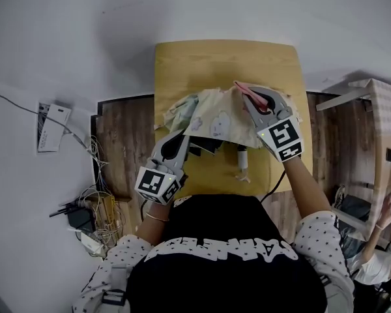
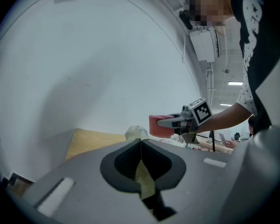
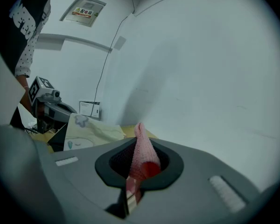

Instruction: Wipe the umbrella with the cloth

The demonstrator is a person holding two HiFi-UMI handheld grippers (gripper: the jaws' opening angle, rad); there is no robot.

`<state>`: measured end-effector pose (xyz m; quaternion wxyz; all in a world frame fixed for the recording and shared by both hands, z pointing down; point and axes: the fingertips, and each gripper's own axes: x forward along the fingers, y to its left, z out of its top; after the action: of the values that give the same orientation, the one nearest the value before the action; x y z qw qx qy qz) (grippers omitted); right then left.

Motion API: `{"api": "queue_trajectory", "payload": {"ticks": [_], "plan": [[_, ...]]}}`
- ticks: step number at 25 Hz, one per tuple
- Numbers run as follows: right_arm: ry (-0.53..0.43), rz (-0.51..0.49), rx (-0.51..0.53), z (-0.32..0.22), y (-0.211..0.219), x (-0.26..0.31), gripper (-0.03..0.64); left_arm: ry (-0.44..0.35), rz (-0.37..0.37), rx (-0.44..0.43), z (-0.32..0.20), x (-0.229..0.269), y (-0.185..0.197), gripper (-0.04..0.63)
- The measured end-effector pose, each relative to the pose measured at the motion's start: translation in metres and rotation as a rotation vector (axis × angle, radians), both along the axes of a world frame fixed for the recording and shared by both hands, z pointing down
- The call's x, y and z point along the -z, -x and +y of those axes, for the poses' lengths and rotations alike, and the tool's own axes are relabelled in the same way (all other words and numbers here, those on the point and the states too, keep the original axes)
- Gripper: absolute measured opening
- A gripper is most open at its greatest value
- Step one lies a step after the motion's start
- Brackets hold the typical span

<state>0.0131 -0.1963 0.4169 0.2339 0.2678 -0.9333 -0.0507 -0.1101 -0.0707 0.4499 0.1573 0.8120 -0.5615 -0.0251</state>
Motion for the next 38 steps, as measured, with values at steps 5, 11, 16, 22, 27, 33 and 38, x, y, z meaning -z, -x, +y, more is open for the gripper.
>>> {"api": "queue_trajectory", "payload": {"ticks": [5, 11, 16, 22, 27, 33, 38], "plan": [[0.047, 0.032, 0.066, 0.001, 0.007, -0.021, 0.035, 0.004, -0.005, 0.044, -0.001, 0.002, 0.001, 0.002], [0.115, 0.058, 0.119, 0.013, 0.01, -0.045, 0.034, 0.007, -0.025, 0.058, -0.001, 0.005, 0.002, 0.003], [0.151, 0.076, 0.156, 0.031, 0.008, -0.058, 0.034, 0.011, -0.028, 0.052, 0.0, 0.002, -0.001, 0.002], [0.192, 0.084, 0.168, 0.055, -0.003, -0.067, 0.034, 0.019, -0.03, 0.054, 0.001, 0.002, -0.002, 0.002], [0.213, 0.081, 0.153, 0.064, -0.013, -0.073, 0.034, 0.02, -0.029, 0.051, 0.002, 0.0, -0.004, 0.002], [0.243, 0.081, 0.158, 0.08, -0.025, -0.077, 0.034, 0.02, -0.025, 0.05, 0.001, 0.001, -0.004, 0.003], [0.271, 0.097, 0.179, 0.097, -0.033, -0.084, 0.035, 0.021, -0.027, 0.046, 0.0, 0.002, -0.005, 0.002]]}}
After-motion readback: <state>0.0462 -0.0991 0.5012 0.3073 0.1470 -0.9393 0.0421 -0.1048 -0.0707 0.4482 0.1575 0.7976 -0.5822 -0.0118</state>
